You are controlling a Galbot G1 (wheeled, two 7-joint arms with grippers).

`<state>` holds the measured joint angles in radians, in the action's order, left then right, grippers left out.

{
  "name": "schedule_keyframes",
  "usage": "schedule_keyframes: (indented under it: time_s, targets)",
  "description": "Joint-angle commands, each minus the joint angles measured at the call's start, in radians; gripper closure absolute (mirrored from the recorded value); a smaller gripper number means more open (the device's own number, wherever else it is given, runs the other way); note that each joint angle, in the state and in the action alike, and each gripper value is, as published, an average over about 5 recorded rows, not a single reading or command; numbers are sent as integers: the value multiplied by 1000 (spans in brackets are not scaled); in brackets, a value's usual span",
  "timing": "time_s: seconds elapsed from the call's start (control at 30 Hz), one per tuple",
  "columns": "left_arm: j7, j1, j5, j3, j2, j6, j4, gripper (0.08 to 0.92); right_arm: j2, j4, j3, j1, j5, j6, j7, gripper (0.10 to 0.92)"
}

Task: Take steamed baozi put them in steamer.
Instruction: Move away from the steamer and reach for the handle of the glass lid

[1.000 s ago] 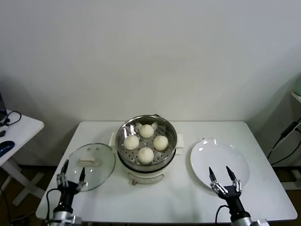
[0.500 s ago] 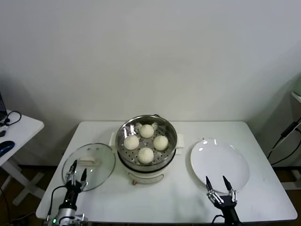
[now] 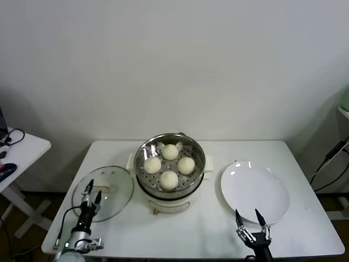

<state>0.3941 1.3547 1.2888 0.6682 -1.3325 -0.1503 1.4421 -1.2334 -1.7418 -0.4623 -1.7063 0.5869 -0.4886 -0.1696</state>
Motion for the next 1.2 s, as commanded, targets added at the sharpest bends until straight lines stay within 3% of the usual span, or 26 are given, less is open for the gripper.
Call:
schedule_keyframes:
  time_s: [0.03,0.4,1.07,1.2]
  targets:
    - [-51,-39,26,-20,8,83,-15,177,-10,-7,12,-8,0,-8,-5,203]
    - [-114,-81,26,-55,19,166,-29,177,-20,-16,10,-12,-2,-13,-6,203]
    - [-134,-122,2,-100,22,254,-54,177,-43,-14,21,-17,-14,-20,-4,203]
    - [-140,-123,4,-100,21,249,-61,236,-45,-16,21,-18,-14,-20,-3,203]
